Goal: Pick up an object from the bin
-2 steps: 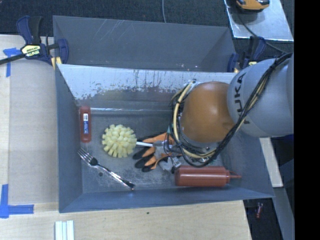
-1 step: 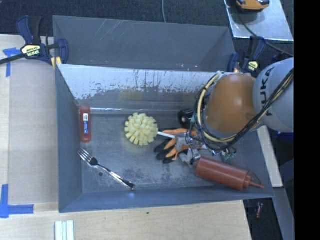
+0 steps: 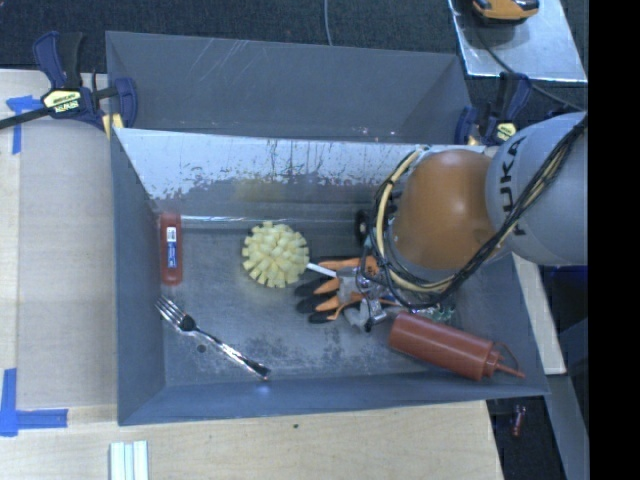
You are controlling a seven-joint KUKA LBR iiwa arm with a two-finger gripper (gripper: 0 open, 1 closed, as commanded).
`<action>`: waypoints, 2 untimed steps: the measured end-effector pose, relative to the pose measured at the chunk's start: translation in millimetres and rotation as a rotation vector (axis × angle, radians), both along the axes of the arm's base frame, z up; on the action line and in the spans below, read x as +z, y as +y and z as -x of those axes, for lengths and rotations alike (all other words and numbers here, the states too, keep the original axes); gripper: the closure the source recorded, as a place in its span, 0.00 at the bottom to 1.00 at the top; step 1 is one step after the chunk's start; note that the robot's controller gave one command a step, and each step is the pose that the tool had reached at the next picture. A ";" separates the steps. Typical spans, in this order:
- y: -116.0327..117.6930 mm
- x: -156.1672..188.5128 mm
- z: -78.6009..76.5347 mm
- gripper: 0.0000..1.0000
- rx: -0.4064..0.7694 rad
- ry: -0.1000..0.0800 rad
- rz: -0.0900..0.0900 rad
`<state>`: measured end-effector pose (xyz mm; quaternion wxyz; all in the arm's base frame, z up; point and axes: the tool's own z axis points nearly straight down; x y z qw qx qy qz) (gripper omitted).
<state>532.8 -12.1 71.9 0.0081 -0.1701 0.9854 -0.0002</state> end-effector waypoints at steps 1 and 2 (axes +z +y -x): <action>9.8 59.0 -7.0 1.00 0.260 0.006 0.003; 24.9 56.6 -7.7 1.00 0.115 -0.002 0.001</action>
Offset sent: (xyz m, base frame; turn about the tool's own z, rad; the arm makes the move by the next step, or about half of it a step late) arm 0.0016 0.0394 0.0052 -0.1548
